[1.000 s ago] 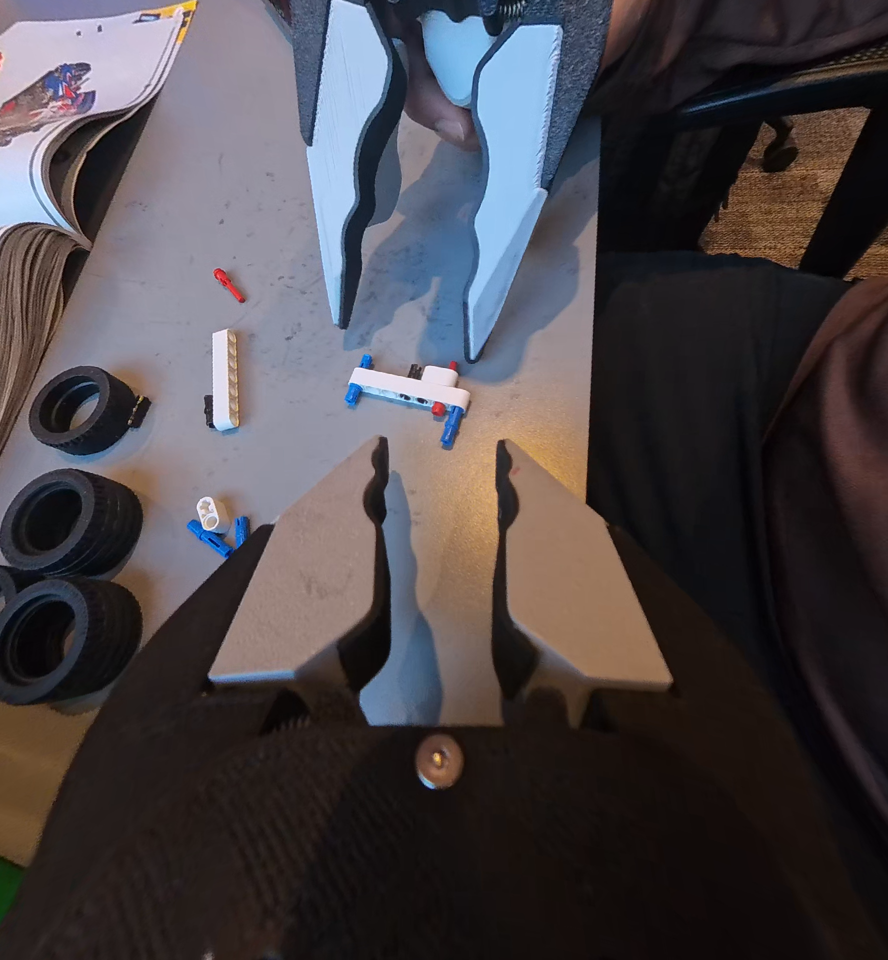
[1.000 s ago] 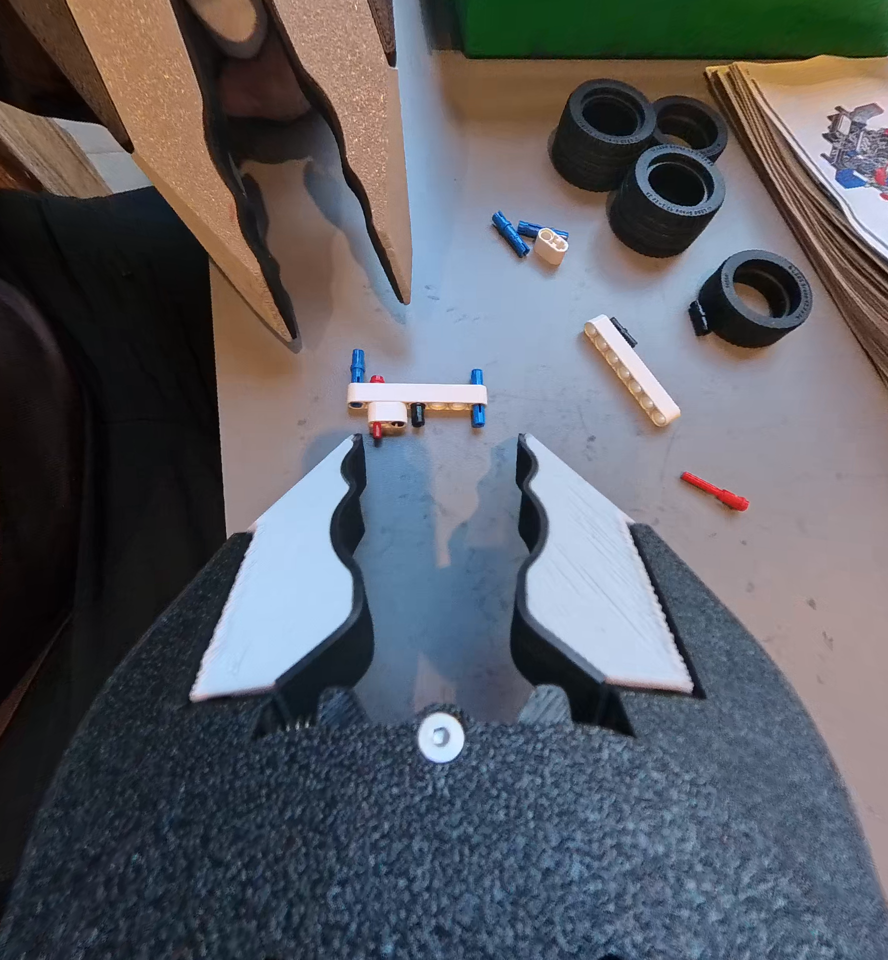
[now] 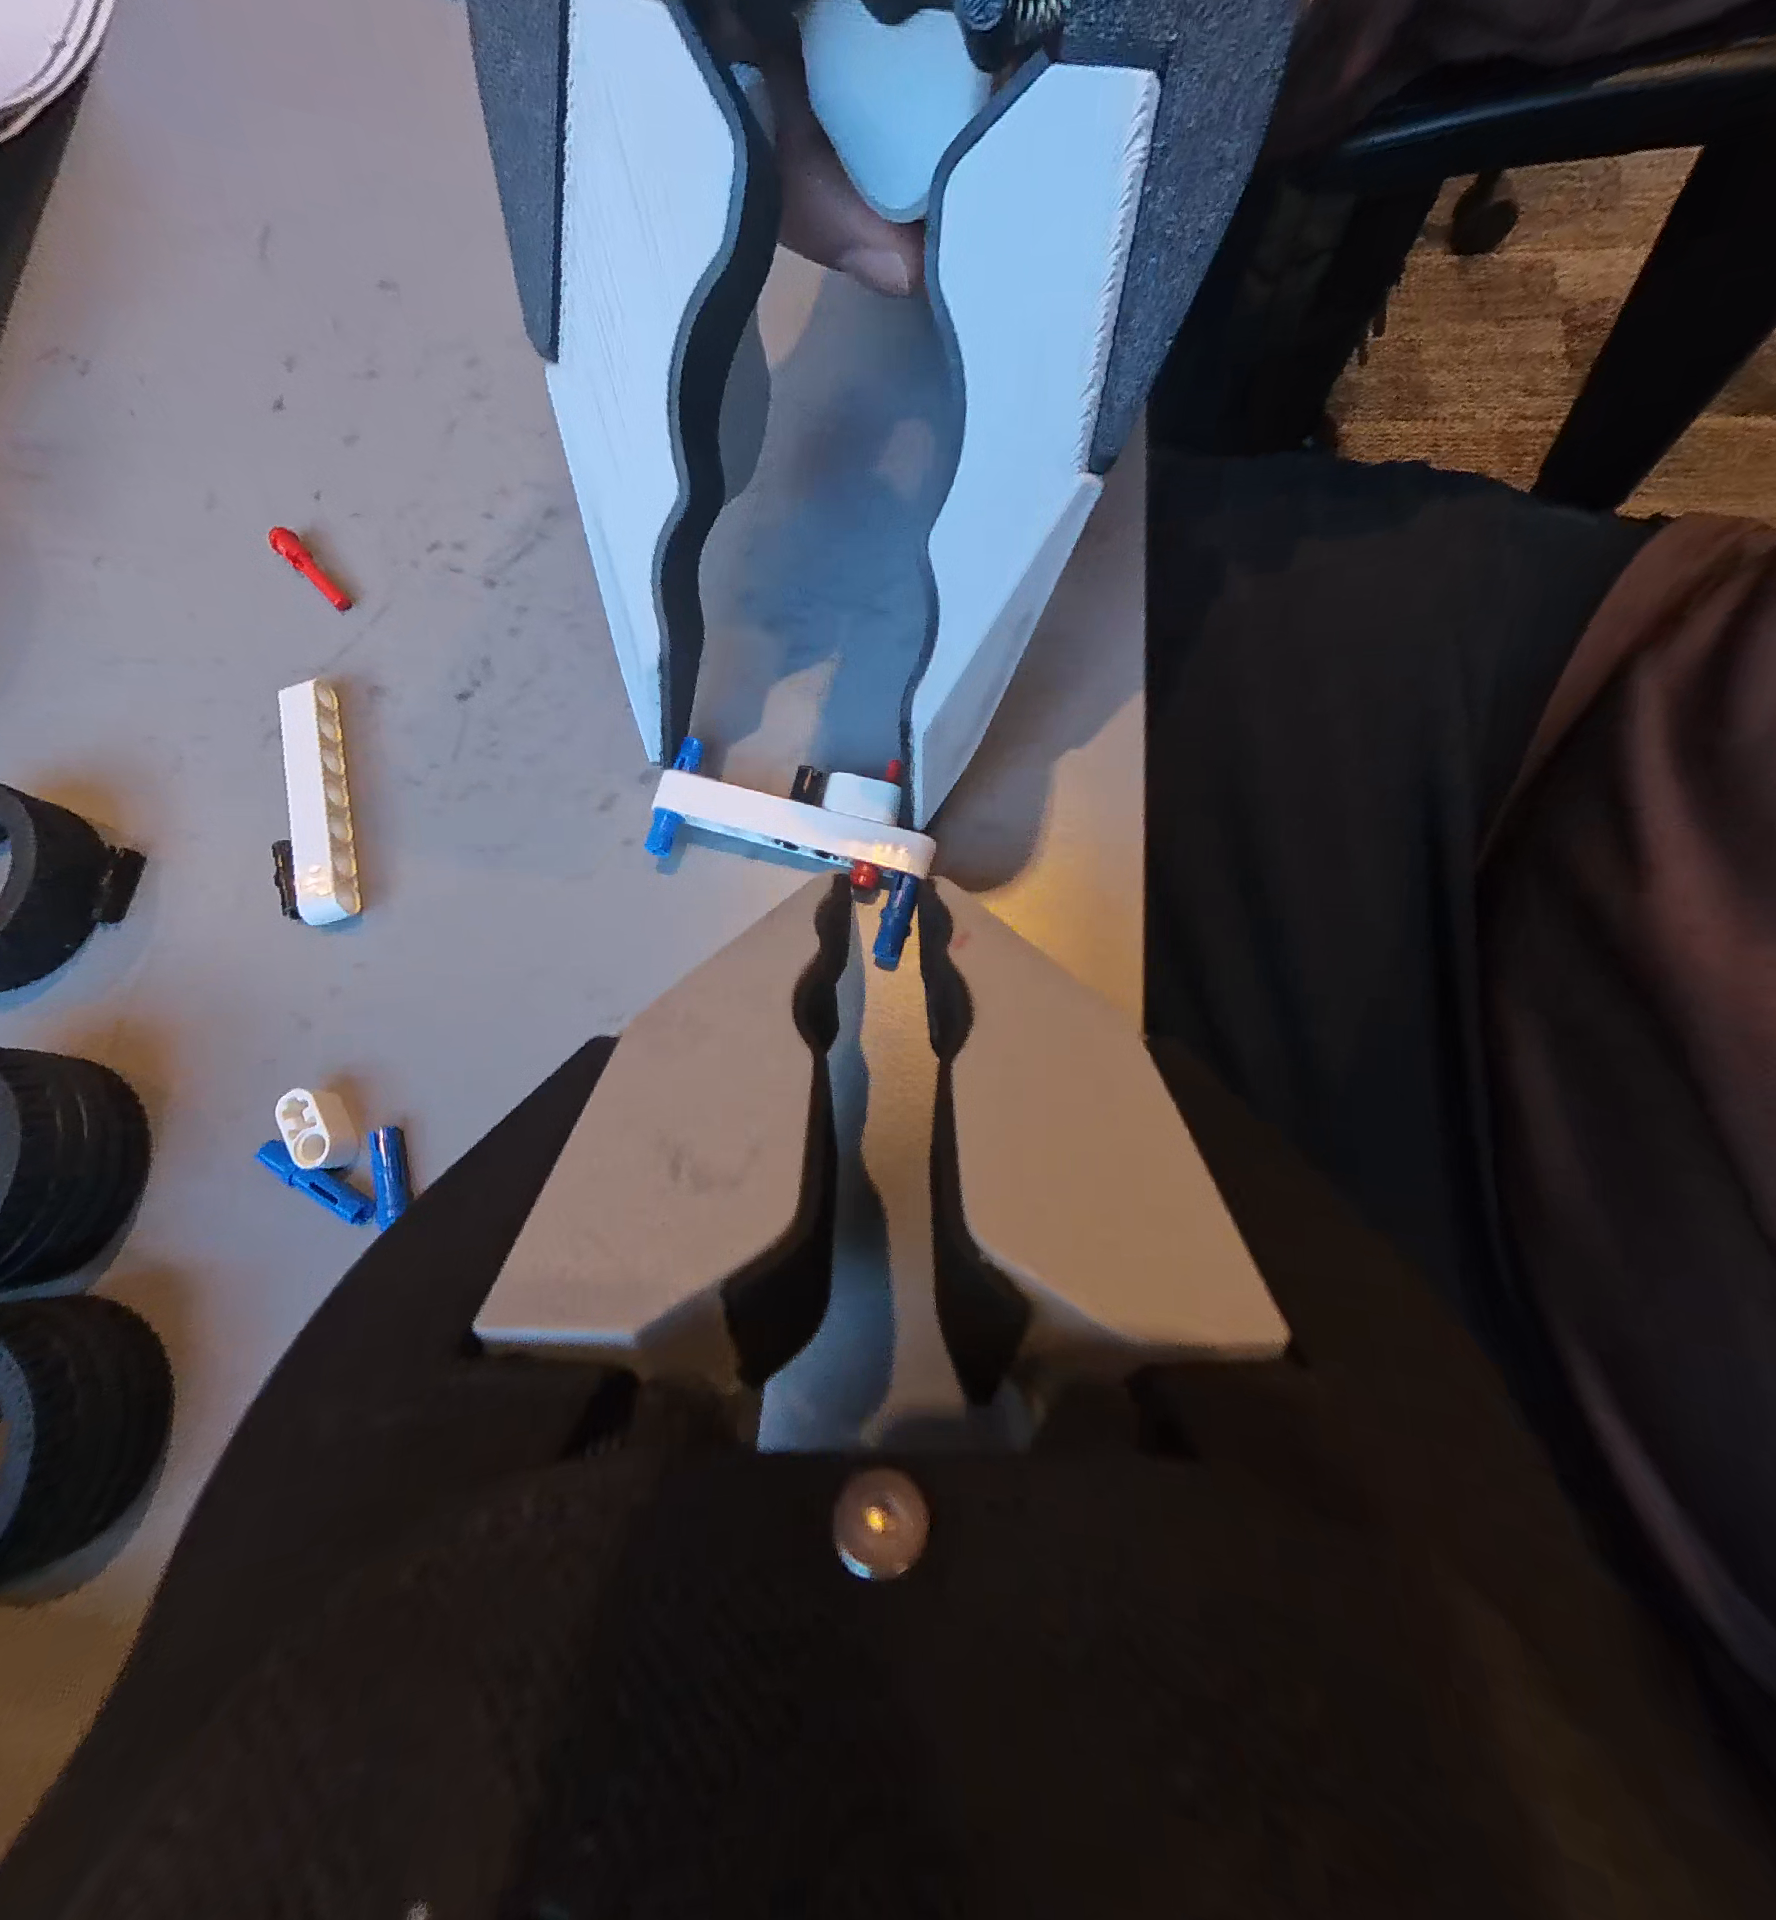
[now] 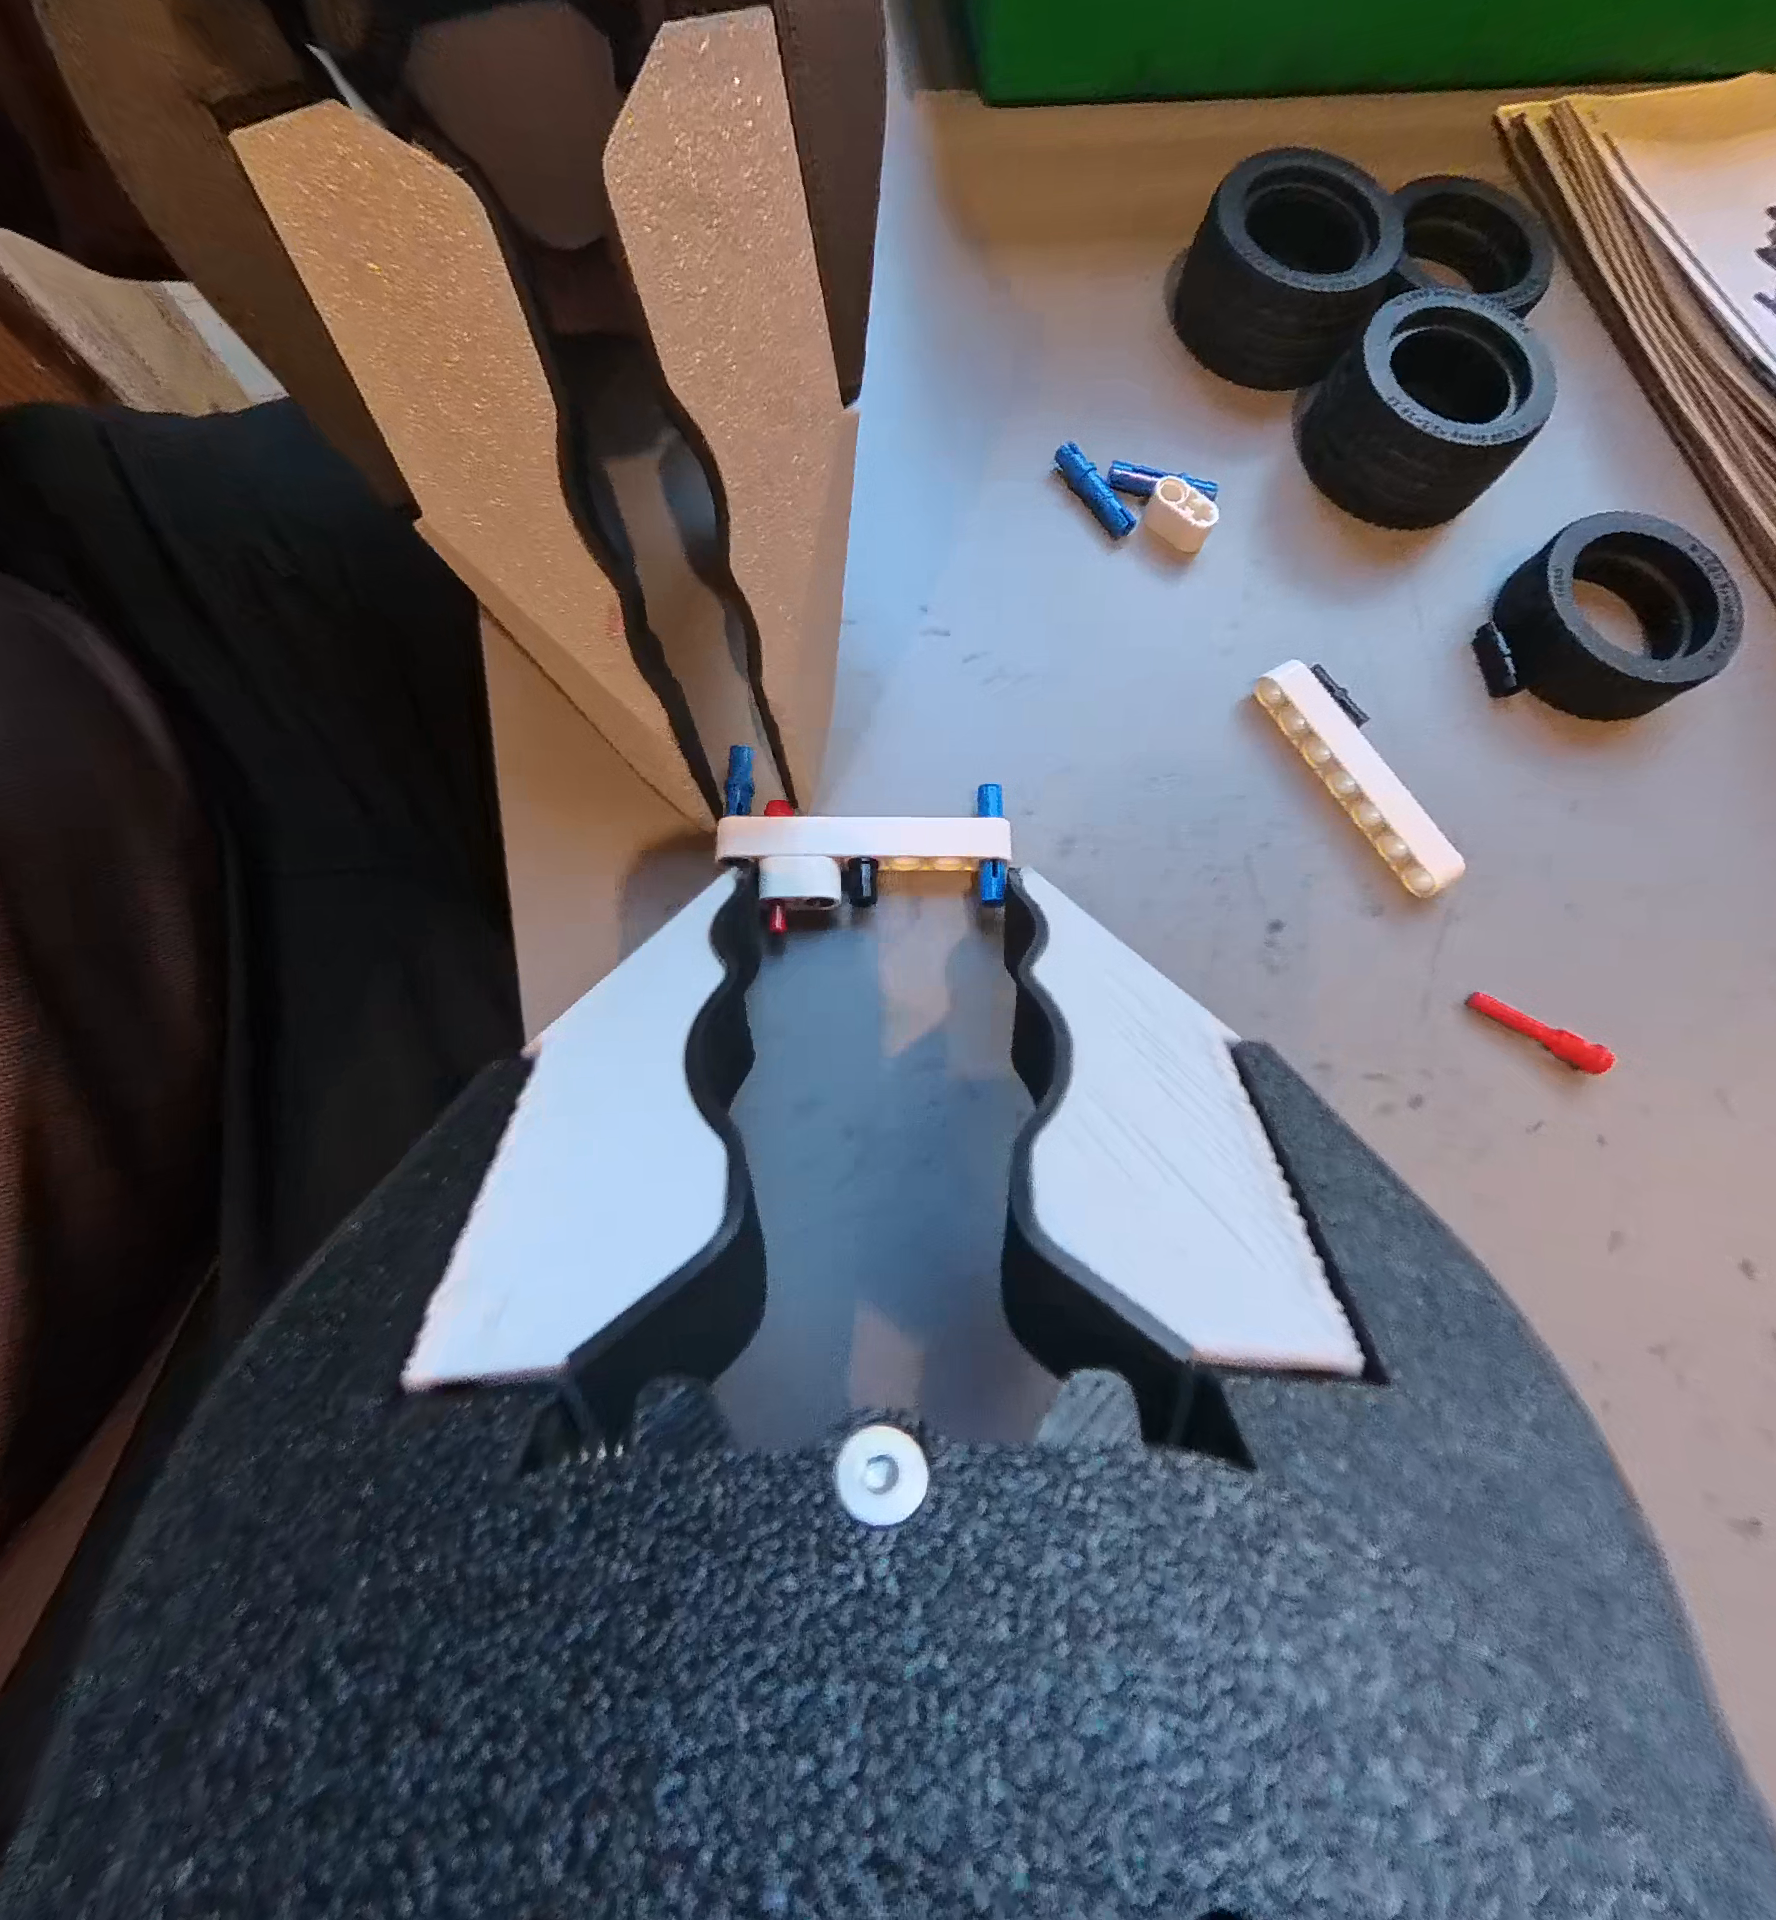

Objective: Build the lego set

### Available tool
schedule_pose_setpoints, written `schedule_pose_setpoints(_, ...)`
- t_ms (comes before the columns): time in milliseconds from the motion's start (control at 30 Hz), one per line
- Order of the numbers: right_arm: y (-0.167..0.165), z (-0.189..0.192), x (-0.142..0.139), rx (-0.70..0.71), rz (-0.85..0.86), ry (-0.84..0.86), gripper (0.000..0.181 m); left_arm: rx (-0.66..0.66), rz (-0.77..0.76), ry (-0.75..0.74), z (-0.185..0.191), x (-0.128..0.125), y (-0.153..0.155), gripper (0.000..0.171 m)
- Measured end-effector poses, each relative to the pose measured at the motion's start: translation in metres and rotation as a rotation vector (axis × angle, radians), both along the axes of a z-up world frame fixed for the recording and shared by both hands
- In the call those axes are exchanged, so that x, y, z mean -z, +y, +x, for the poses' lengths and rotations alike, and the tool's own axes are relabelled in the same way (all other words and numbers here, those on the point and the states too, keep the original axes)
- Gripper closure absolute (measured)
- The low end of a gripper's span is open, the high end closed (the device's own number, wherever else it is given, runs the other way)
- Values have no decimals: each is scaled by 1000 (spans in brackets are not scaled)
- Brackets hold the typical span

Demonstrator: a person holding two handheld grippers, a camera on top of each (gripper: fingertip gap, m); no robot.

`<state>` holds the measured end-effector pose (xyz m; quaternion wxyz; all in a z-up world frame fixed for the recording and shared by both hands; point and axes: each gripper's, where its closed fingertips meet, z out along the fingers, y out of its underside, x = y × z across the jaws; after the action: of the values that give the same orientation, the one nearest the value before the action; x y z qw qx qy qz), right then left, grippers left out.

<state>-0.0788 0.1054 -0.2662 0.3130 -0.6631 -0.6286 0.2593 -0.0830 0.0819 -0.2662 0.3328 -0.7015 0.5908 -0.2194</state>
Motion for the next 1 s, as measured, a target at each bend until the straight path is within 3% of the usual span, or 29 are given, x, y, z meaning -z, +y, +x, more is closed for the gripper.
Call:
schedule_pose_setpoints(133,-2,4,-1,33,24,-2,134,21,26,5,1,0,-1,162)
schedule_pose_setpoints(300,10,25,0,189,8,-15,135,-13,22,7,11,0,17,167)
schedule_pose_setpoints(500,48,74,-2,418,106,-82,136,-106,48,8,39,0,53,152)
schedule_pose_setpoints(700,79,103,-3,592,160,-115,136,-127,122,23,41,-2,59,149)
schedule_pose_setpoints(867,87,108,-4,633,179,-124,139,-116,218,49,42,-2,58,154)
schedule_pose_setpoints(1000,86,108,-9,636,218,-118,139,-124,211,47,41,-2,59,153)
